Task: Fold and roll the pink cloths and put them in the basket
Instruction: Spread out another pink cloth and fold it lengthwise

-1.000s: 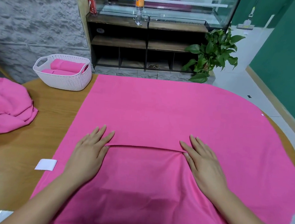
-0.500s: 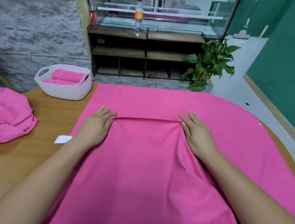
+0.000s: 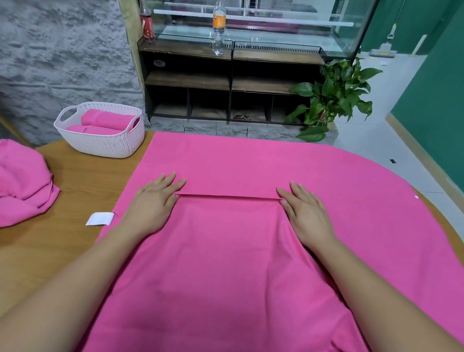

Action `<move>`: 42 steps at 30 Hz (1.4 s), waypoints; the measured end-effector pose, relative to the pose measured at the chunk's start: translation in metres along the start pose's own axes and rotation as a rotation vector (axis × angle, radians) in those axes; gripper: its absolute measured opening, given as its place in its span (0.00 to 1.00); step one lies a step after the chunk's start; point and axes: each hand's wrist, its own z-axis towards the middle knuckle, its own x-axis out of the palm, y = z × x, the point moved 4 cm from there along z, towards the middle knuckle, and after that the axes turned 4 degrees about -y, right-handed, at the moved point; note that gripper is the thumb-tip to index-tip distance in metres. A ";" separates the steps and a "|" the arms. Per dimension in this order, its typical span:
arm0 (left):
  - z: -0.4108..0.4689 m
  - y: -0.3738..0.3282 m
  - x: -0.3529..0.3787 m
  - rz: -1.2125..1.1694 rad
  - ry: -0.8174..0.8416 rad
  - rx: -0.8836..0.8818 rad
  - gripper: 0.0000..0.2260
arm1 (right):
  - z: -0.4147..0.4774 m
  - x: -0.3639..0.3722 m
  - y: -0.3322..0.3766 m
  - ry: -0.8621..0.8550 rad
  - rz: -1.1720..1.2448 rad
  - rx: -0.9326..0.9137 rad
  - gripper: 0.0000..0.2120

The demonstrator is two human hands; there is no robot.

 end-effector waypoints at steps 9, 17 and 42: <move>-0.076 -0.013 -0.010 -0.017 -0.005 -0.012 0.25 | -0.076 -0.007 0.011 -0.010 -0.002 -0.011 0.27; -0.137 -0.020 -0.014 0.004 -0.001 -0.011 0.26 | -0.134 -0.011 0.021 0.001 -0.019 -0.020 0.27; 0.029 0.039 -0.109 -0.436 -0.431 -0.405 0.04 | 0.039 -0.097 0.006 -0.263 0.193 -0.024 0.16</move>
